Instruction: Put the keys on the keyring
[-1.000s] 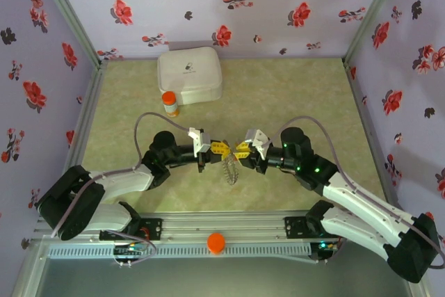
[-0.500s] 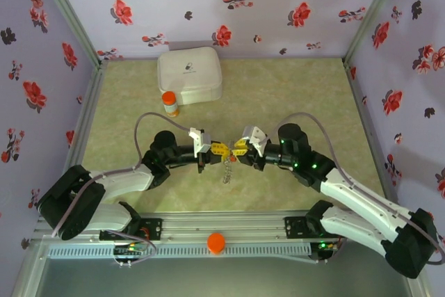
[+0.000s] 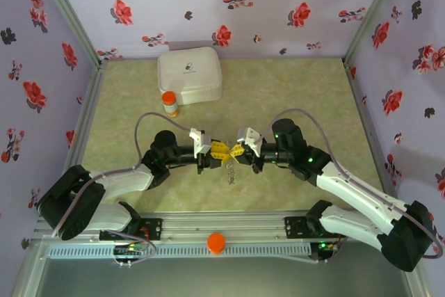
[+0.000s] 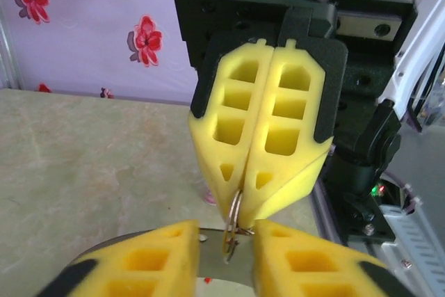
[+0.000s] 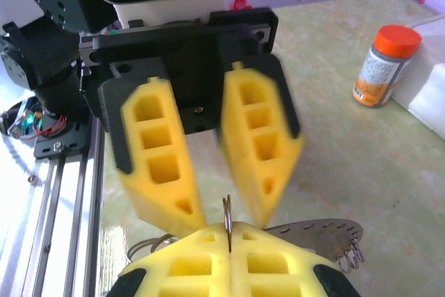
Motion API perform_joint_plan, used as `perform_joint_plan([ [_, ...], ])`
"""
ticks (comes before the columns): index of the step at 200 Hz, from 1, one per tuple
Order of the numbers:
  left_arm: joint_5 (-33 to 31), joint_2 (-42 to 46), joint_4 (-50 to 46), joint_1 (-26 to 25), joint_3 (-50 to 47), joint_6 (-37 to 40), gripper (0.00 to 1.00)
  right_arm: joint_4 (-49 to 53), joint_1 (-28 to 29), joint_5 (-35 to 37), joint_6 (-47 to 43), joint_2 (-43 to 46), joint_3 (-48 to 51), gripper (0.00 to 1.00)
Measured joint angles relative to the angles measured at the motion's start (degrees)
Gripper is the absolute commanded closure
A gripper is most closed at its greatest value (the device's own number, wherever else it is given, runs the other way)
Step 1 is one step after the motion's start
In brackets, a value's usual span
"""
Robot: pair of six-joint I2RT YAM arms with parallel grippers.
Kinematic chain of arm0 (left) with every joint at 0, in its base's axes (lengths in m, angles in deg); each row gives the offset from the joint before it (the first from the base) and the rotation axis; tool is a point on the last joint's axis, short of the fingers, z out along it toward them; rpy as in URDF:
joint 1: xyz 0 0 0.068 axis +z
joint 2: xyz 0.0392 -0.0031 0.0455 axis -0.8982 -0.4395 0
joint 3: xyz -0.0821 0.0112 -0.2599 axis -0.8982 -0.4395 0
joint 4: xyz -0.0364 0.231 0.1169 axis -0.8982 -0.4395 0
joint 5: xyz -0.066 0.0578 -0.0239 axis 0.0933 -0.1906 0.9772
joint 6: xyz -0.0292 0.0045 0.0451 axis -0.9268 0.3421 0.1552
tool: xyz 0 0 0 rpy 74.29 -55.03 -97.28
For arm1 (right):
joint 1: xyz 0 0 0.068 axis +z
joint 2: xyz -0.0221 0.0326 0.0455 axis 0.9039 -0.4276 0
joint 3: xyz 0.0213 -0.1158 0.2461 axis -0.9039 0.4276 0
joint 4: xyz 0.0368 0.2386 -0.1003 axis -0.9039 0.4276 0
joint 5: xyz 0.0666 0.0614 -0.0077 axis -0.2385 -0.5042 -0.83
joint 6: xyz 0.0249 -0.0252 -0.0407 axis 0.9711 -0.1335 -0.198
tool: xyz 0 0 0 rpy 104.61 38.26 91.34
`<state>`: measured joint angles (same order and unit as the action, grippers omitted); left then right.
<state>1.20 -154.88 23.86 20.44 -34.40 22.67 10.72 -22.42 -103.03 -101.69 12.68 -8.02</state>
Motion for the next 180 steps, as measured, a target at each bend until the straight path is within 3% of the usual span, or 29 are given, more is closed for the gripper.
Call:
perform_joint_plan([
  [24,-2.1,2.9,-8.2,-0.1,0.8,5.0,0.5,5.7,0.0,1.3,-3.4,-2.4,-3.5,1.0],
  [73,-8.7,9.3,-25.0,-0.8,5.2,17.0,0.5,14.6,1.8,6.8,-10.7,-4.8,-8.2,1.0],
  [180,-9.3,6.8,-29.3,-1.6,6.2,19.6,0.6,18.3,5.9,10.7,-15.7,-7.3,-11.2,1.0],
])
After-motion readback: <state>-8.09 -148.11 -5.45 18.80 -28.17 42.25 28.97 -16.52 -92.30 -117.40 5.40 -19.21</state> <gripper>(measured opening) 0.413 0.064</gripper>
